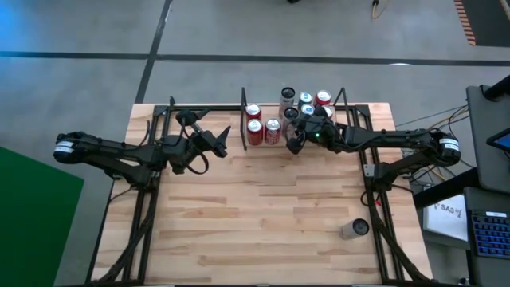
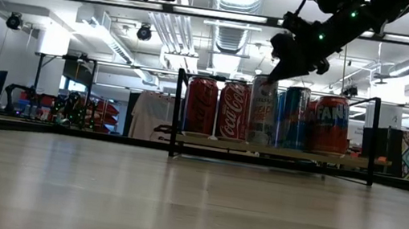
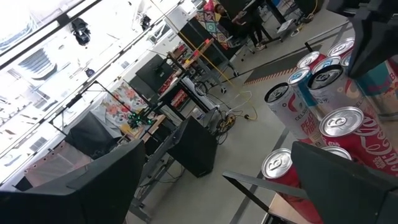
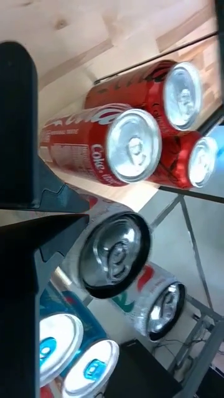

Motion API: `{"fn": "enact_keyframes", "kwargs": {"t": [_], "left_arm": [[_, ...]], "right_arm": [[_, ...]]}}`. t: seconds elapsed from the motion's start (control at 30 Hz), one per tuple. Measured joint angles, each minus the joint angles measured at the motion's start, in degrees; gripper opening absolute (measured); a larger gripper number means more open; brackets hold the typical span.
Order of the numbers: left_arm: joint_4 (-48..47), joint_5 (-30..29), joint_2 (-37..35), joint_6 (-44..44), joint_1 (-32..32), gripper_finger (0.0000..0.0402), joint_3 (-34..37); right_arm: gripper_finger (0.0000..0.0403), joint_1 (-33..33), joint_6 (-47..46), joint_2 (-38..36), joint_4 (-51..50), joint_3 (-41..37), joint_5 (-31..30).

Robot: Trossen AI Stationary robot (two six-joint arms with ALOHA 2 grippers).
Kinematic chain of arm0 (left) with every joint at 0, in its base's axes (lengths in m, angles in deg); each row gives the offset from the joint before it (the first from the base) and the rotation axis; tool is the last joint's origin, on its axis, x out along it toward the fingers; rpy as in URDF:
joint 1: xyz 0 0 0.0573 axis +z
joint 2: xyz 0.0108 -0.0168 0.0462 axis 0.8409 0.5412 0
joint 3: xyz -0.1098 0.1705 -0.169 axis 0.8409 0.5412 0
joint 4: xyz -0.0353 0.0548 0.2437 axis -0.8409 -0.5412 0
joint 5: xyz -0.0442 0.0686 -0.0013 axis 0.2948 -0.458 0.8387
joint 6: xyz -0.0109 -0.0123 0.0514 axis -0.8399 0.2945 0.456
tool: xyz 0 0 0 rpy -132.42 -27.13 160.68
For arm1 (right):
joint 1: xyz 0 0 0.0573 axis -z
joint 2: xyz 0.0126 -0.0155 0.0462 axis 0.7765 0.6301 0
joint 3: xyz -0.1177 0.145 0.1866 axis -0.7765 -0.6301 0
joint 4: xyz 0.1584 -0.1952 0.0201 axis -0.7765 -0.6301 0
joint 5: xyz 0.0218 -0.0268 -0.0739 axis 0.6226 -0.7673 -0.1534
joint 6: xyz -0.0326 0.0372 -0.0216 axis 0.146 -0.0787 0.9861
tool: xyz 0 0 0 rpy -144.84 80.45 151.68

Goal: Place canned beverage on shelf
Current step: Put the left white and pink soda can on the shelf

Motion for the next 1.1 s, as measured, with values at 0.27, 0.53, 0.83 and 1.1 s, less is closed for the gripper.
{"fn": "enact_keyframes", "kwargs": {"t": [0.27, 0.53, 0.83, 1.1], "left_arm": [[-0.02, 0.00, 0.00, -0.16, 0.01, 0.0389, 0.00], [-0.02, -0.01, 0.00, -0.64, 0.01, 0.0389, 0.00], [-0.02, 0.00, 0.00, -1.06, 0.00, 0.0389, 0.00], [-0.06, 0.00, 0.00, -1.53, 0.00, 0.0389, 0.00]], "right_arm": [[0.0009, 0.77, 1.31, 0.02, 1.34, 0.00, -0.07], [0.0009, 1.47, 2.15, 0.02, 1.69, 0.00, -0.10], [0.0009, 1.47, 3.25, 0.32, 2.50, 0.00, -0.15], [0.0009, 1.47, 4.81, 3.11, 5.03, 0.07, -0.07]]}}
